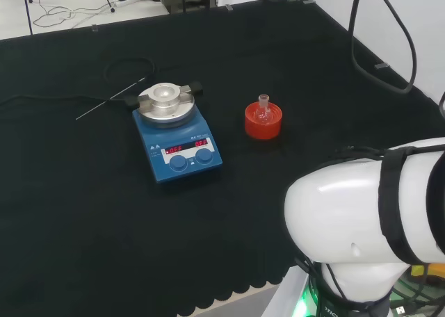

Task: Pick up the round-bottom flask.

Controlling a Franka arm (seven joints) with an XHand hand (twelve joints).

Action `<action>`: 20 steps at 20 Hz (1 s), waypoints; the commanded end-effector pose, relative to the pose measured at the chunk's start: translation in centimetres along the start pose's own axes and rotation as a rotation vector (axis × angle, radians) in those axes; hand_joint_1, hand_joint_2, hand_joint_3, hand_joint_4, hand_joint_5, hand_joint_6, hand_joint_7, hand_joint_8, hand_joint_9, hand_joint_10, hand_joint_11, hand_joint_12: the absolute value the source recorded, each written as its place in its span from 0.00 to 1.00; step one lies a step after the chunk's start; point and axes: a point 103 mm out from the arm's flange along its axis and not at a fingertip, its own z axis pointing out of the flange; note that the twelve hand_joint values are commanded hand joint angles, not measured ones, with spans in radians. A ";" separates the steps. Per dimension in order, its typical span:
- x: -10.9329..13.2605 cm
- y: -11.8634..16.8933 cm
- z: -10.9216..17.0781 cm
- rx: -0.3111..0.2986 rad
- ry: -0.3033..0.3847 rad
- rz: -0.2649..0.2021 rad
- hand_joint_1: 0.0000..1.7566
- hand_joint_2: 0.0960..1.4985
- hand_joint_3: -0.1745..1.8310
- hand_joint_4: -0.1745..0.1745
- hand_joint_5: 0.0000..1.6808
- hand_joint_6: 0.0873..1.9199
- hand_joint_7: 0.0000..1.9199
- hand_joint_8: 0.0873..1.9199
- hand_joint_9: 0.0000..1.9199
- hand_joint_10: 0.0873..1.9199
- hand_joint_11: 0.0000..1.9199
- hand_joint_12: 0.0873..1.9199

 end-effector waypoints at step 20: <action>-3.4 2.2 4.3 0.046 0.032 0.088 0.12 0.79 0.26 0.49 0.23 0.16 0.07 0.28 0.15 0.31 0.00 0.70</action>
